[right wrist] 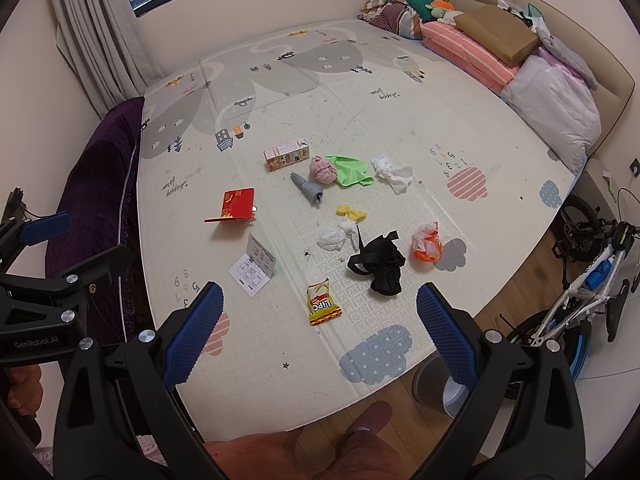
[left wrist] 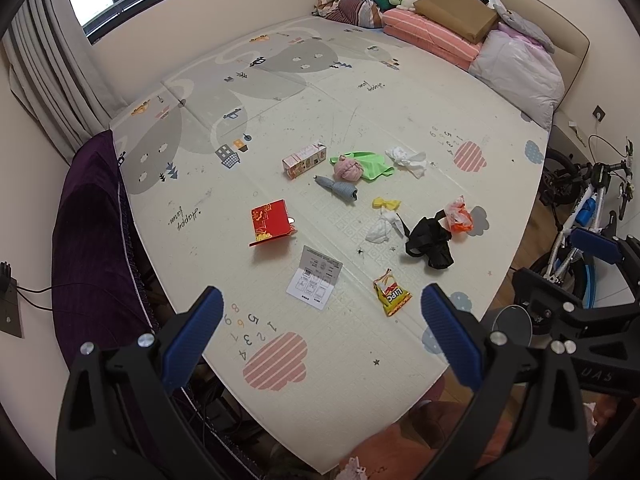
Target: Collect trash
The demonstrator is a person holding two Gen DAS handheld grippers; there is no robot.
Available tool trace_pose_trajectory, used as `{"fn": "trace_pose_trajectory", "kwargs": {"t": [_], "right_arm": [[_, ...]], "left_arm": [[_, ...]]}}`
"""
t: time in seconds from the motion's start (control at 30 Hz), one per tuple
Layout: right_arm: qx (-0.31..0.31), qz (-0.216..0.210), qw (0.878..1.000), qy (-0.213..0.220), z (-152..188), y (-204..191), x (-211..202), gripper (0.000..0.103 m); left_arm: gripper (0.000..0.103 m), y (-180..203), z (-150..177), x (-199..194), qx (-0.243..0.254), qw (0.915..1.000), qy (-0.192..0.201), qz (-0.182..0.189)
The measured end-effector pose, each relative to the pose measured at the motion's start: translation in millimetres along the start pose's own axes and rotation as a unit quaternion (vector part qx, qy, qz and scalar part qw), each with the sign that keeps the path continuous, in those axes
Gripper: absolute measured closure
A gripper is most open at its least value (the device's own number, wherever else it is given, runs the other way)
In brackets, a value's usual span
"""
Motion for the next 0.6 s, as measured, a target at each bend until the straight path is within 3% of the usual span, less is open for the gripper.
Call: {"fn": "trace_pose_trajectory", "kwargs": {"t": [0.6], "right_arm": [[0.0, -0.001, 1.0, -0.001, -0.6, 0.2, -0.1, 0.009]], "left_arm": [[0.004, -1.2, -0.8, -0.2, 0.0, 1.0, -0.001, 0.0]]}}
Point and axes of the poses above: each gripper's, at about its wrist camera, not at the fingertips, and x roughly the way its jaws point, y to its right, z to its underside, the point moved 9 cm from there along x, roughly the way its jaws point, and after that the axes turned 3 degrees about -x, right-handed, at the moved point
